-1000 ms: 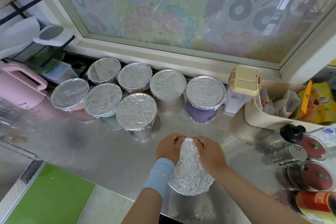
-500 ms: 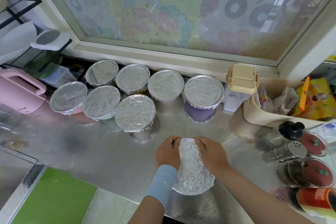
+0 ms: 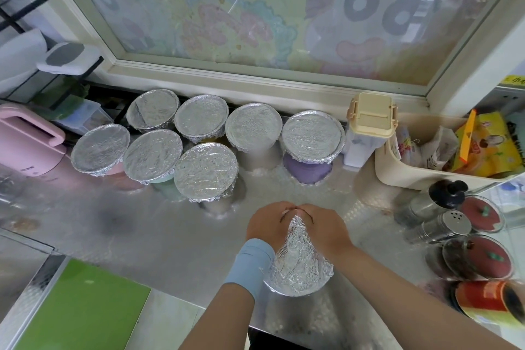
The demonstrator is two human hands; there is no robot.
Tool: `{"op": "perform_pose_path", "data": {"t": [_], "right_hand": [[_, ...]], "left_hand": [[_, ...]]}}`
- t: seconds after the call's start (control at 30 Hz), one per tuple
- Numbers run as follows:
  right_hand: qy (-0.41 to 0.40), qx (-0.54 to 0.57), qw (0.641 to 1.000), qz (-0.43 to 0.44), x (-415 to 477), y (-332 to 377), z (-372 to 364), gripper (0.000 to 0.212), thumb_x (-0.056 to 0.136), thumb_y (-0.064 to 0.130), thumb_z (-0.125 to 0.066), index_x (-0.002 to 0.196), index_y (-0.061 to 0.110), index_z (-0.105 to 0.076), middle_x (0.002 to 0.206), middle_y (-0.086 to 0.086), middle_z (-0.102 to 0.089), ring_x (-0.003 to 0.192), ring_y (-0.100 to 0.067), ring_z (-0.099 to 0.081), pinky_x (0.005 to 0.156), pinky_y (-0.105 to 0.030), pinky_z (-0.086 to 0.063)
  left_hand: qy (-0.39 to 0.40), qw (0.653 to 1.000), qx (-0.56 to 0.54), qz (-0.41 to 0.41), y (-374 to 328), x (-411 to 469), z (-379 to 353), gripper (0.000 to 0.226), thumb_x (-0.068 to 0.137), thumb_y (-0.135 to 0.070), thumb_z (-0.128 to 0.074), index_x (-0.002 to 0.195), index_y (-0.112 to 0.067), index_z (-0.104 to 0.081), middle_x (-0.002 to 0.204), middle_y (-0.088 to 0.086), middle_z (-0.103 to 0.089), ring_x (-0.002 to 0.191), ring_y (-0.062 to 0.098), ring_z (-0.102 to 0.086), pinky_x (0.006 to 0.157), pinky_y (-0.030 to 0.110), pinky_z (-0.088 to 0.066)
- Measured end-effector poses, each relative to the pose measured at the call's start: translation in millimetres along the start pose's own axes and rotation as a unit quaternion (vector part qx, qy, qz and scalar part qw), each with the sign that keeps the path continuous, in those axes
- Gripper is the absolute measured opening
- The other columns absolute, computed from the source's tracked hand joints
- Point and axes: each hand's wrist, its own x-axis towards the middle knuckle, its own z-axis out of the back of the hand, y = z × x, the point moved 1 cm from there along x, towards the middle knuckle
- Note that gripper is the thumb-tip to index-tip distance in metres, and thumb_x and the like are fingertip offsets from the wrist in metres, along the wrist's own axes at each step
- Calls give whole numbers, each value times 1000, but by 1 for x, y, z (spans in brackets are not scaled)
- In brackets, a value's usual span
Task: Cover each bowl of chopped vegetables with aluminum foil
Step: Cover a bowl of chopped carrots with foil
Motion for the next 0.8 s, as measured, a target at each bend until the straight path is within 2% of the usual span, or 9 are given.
{"op": "perform_pose_path", "data": {"t": [0.13,0.27,0.4,0.47,0.57,0.63,0.7,0.8], "right_hand": [[-19,4,1000,-20,-7,-1,-2,34,102,38,-42,131,29,-59,125,10,-65,114,-14,-60,96,-31,-46],[-17,64,997,-33,-11,-6,-3,27,102,35,-43,115,36,-67,107,16,-70,99,-9,-64,88,-28,-48],[-8,43,999,-9,-7,-6,-1,26,101,39,-42,107,38,-67,97,16,-72,89,-10,-65,82,-33,-51],[-7,26,1000,2,-7,-5,0,25,102,38,-43,108,38,-67,97,14,-72,89,-11,-65,81,-32,-51],[9,23,999,39,-5,-2,2,25,102,32,-44,113,35,-67,103,14,-72,94,-11,-65,84,-32,-50],[18,31,998,43,-4,-1,4,24,101,29,-48,119,28,-64,110,11,-70,100,-13,-64,87,-31,-48],[-13,17,999,36,-7,-2,7,27,98,28,-53,123,23,-62,117,8,-67,107,-15,-62,92,-32,-47],[-59,3,998,15,-15,-4,8,21,100,31,-49,111,27,-67,103,12,-69,95,-12,-63,83,-31,-49]], "left_hand": [[-40,999,14,19,2,-4,-5,18,97,-32,-53,105,-34,-70,101,-16,-71,91,9,-63,82,25,-49],[-70,997,4,42,1,-10,-7,17,96,-32,-53,102,-35,-69,94,-18,-71,87,7,-62,79,23,-47],[-94,992,-12,78,0,-19,-10,15,95,-32,-52,96,-36,-66,86,-18,-68,81,8,-61,76,25,-49],[-92,992,3,85,-1,-19,-10,14,95,-34,-51,97,-37,-64,89,-16,-69,85,12,-63,77,26,-49],[-69,995,58,28,0,-11,-7,18,97,-38,-49,103,-33,-66,100,-11,-70,93,14,-62,80,27,-47],[-30,999,28,-1,2,-5,-5,20,98,-34,-50,108,-33,-68,104,-12,-71,95,12,-63,85,27,-48],[-13,1000,5,9,5,-4,-4,19,99,-32,-51,105,-31,-69,99,-11,-72,90,13,-64,84,28,-50],[-47,998,-11,40,9,-7,-5,20,100,-32,-48,99,-28,-67,92,-9,-71,85,16,-63,78,27,-48]]}}
